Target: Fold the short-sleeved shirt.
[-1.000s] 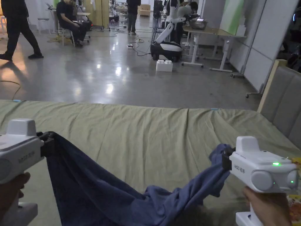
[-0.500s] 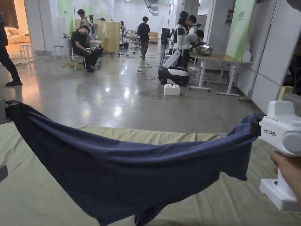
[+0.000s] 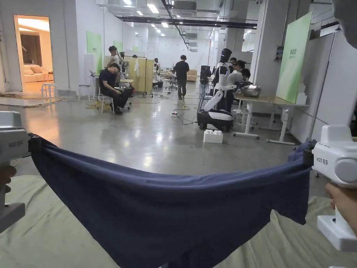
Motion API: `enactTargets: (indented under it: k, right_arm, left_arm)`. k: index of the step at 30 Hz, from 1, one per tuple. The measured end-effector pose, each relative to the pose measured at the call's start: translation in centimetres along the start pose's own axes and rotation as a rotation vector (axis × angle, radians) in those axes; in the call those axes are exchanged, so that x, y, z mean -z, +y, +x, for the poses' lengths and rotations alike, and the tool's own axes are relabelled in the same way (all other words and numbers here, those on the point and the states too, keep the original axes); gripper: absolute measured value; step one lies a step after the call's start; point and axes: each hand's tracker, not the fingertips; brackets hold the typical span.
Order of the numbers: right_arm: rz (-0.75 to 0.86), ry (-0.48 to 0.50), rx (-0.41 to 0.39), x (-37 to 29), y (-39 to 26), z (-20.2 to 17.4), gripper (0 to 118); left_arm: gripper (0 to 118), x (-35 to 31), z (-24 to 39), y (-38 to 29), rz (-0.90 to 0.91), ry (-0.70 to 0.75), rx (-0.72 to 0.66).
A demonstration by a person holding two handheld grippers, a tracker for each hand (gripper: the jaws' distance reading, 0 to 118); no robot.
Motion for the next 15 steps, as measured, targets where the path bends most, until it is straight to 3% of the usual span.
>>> enactTargets:
  k: [8,15]
  right_arm:
    - [-0.080,0.015,0.006,-0.3,-5.7,-0.3,5]
    - [-0.221,0.018,-0.025,-3.4,-16.7,-0.7,5]
  left_arm:
    - [4,-0.1,-0.7,-6.0,-0.055,-0.017,0.004]
    - [4,-2.2,-2.2,-18.0,-0.229,-0.067,-0.063]
